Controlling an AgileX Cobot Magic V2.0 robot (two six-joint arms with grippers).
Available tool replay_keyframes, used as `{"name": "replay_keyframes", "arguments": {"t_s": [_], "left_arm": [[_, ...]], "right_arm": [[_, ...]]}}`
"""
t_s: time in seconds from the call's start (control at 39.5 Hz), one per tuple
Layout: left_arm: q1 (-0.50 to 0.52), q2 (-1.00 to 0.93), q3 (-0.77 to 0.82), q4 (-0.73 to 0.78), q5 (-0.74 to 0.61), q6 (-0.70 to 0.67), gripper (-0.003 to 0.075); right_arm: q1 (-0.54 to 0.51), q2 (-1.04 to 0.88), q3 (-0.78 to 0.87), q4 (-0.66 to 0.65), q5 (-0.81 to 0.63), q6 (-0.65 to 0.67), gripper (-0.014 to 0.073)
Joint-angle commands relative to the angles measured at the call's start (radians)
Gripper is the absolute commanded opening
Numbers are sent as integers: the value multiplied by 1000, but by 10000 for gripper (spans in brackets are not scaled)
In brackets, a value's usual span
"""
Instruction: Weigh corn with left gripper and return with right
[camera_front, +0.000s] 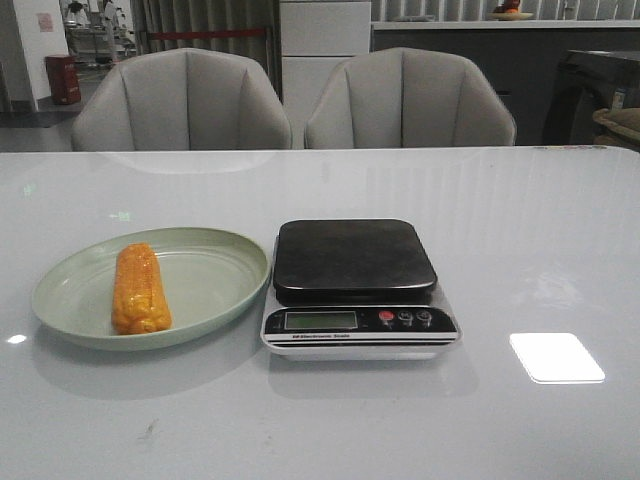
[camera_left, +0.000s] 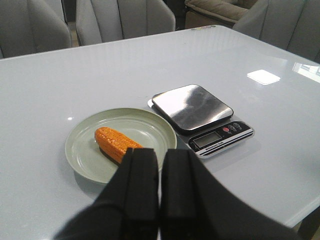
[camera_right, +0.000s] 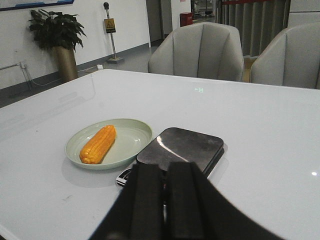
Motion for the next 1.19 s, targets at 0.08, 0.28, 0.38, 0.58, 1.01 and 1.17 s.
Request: {"name": "replay_keyframes", "arguments": {"t_s": [0.08,0.28,0.38,0.58,1.01,1.17], "left_arm": [[17,11,16,-1,-90,-1,113],[223,11,140,-10,-271,-1,113],[333,11,238,-12,-512,-1,113],[534,-31,385,-12,-678,-1,113],[593,-141,445,-9,-601,-1,113],[593,-141,445,-9,-601,-1,113]], "right_arm": [[-1,-10,-23,-2,-75,-9,177],[-1,-10,-23,-2,-75,-9,177],[-1,-10,-23,-2,-75,-9,177],[-1,-10,-23,-2,-75,-9,177],[-1,-10,-23,-2,-75,-9,177],[-1,-10,-23,-2,-75,-9,177]]}}
